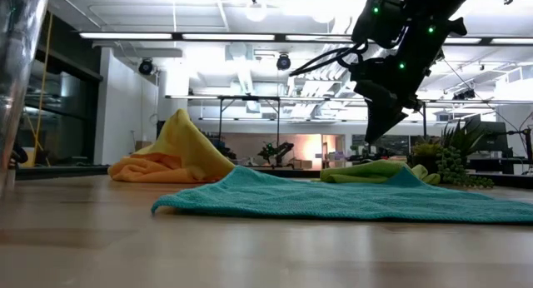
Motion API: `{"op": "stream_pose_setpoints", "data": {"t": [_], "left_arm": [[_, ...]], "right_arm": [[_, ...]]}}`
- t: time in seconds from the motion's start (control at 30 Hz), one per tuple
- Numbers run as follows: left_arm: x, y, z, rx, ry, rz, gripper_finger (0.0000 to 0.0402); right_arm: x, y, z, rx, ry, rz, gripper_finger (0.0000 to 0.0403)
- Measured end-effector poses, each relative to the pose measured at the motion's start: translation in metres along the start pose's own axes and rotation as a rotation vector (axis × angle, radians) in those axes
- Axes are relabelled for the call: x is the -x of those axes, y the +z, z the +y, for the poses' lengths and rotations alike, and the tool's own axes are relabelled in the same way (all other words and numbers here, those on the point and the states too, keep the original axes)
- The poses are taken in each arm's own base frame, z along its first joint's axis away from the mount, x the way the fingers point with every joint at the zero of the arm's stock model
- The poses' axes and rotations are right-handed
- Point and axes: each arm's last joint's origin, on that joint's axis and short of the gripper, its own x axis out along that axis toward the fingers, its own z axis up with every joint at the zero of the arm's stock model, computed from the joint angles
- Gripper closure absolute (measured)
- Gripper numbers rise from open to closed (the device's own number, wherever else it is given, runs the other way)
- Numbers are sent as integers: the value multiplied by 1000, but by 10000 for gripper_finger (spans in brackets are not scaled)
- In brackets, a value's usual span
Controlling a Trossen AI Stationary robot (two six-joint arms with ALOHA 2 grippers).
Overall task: Fold microfiber towels
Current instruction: Fold the blue microfiber cloth
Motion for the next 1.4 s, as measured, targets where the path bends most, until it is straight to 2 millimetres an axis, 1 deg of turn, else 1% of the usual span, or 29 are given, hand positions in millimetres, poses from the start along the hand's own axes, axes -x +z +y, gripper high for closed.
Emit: {"op": "stream_pose_setpoints", "data": {"t": [0.13,0.33,0.53,0.77,0.83,0.9,1.03,1.1,1.2,1.27,1.33,1.4], "left_arm": [[0,1,9,11,97,2,401],[11,7,31,-41,267,-20,401],[25,25,46,-128,380,-107,401],[32,54,50,-337,437,-203,401],[40,61,47,-374,419,-215,401],[54,65,41,-413,370,-260,401],[82,71,21,-475,176,-481,401],[89,79,11,-478,63,-576,401],[88,96,-1,-446,-49,-614,401],[80,110,-11,-419,-91,-598,401],[70,122,-18,-411,-113,-567,401],[61,133,-29,-404,-173,-537,401]], "right_arm": [[0,0,0,-2,2,-5,402],[0,3,1,-12,13,-28,402],[0,4,2,-22,18,-37,402],[0,4,2,-24,18,-38,402],[0,4,2,-24,18,-38,402],[0,4,2,-24,18,-38,402],[0,4,2,-24,18,-37,402],[0,4,2,-24,18,-38,402],[0,4,2,-24,18,-38,402],[0,4,2,-24,18,-38,402],[0,4,2,-25,19,-40,402],[0,4,2,-20,19,-40,402]]}}
